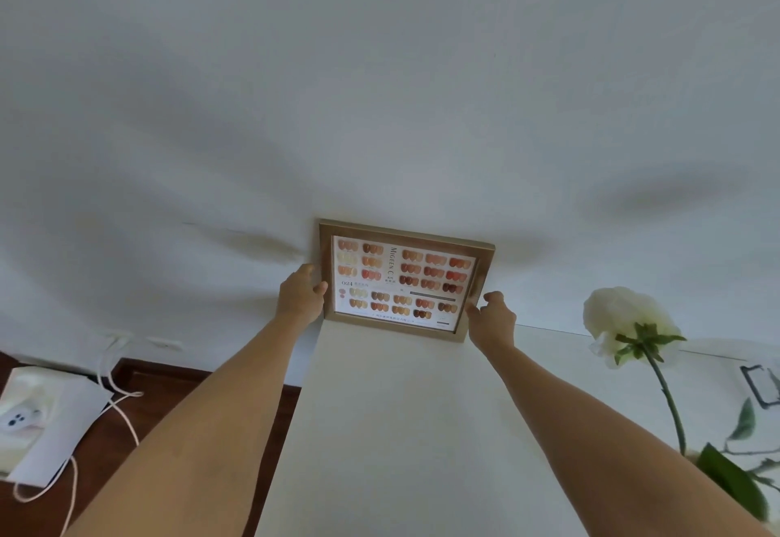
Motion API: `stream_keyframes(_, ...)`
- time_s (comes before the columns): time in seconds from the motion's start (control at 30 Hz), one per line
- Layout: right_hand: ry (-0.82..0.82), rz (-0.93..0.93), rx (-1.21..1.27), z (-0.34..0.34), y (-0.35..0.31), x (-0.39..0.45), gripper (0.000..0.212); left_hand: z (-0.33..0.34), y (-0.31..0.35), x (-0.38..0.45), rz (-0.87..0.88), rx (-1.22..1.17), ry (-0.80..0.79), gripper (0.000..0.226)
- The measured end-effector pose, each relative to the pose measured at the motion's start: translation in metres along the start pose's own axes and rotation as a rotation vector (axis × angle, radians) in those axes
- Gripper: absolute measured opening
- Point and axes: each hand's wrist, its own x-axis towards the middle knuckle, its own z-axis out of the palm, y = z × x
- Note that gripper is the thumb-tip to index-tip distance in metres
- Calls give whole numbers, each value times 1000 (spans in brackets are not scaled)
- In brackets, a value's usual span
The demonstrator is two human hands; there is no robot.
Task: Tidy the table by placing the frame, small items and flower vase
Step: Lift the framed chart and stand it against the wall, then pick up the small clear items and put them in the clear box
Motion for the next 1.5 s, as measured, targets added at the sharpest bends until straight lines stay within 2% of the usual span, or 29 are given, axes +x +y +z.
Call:
stream_keyframes(0.23,-89,42,-62,-20,-6,-54,43,-23,-5,-62,63,110,-72,49)
stream_keyframes(0.47,-114,6,-52,-40,0,-133,45,-50,-14,-144,160,237,-75,52)
stream_keyframes(0.77,-185,-44,-139,-36,79,-254,49,-44,-58,-274,126,310,-119,50)
stream_keyframes(0.97,-248,-7,-200,-53,160,-315,46,0,-80,-352,113,316,-234,51)
stream_keyframes(1.13,-246,75,-222,-94,225,-332,45,56,-67,-401,138,314,-330,51)
stream_keyframes(1.3,-198,129,-238,-160,286,-323,48,127,-17,-442,204,313,-410,51)
stream_keyframes(1.5,-131,174,-219,-265,371,-301,45,225,77,-499,364,316,-464,49)
